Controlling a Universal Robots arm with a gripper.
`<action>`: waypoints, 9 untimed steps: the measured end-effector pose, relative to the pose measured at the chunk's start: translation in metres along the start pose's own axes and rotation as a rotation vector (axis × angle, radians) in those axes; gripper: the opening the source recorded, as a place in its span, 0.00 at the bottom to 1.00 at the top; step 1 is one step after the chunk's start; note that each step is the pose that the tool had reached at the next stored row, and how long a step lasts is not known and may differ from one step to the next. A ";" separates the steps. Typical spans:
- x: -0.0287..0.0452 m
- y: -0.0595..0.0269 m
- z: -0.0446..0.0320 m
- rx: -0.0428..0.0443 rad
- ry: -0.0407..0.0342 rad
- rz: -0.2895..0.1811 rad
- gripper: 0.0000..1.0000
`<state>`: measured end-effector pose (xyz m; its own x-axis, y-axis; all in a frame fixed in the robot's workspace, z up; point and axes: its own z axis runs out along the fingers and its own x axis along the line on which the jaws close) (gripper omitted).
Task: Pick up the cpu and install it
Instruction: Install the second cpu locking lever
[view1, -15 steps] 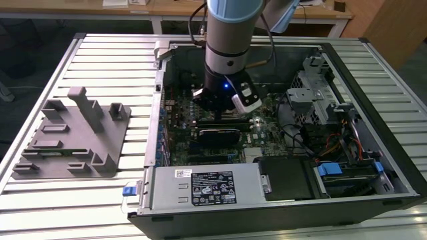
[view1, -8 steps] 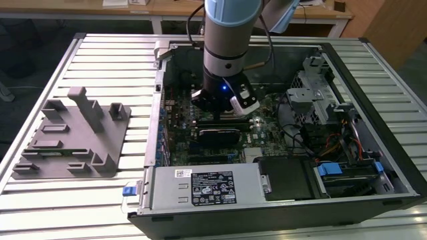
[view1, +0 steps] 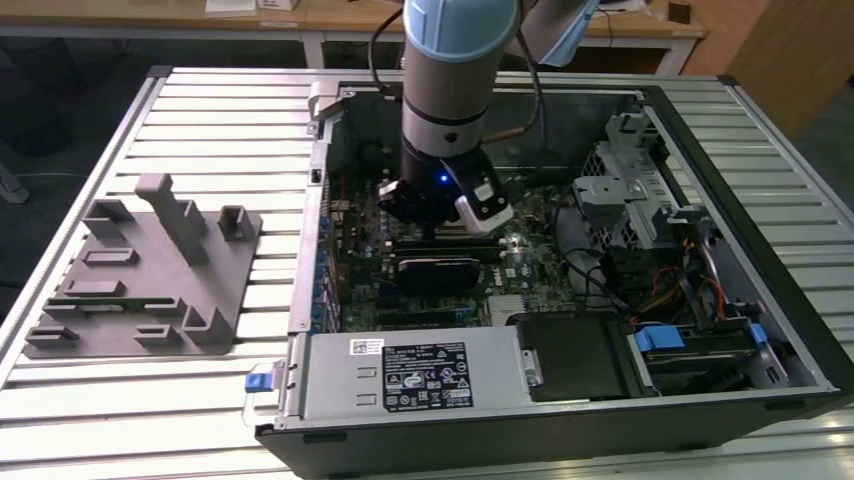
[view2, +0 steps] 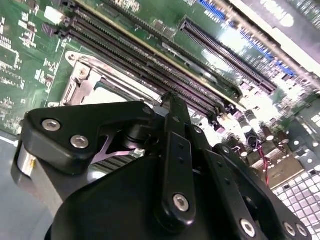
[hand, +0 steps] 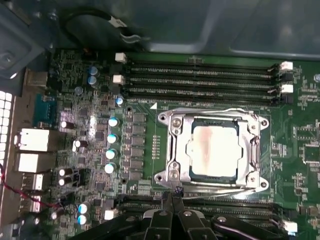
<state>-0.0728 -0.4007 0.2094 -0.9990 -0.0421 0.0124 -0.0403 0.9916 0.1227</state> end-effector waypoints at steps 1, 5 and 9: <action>0.0002 -0.0001 0.0004 -0.0070 -0.0003 0.000 0.11; 0.0010 -0.0011 0.0020 -0.0208 -0.0008 -0.001 0.11; 0.0025 -0.0022 0.0035 -0.0257 -0.0010 -0.001 0.11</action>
<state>-0.0752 -0.4025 0.2056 -0.9990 -0.0430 0.0113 -0.0409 0.9881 0.1482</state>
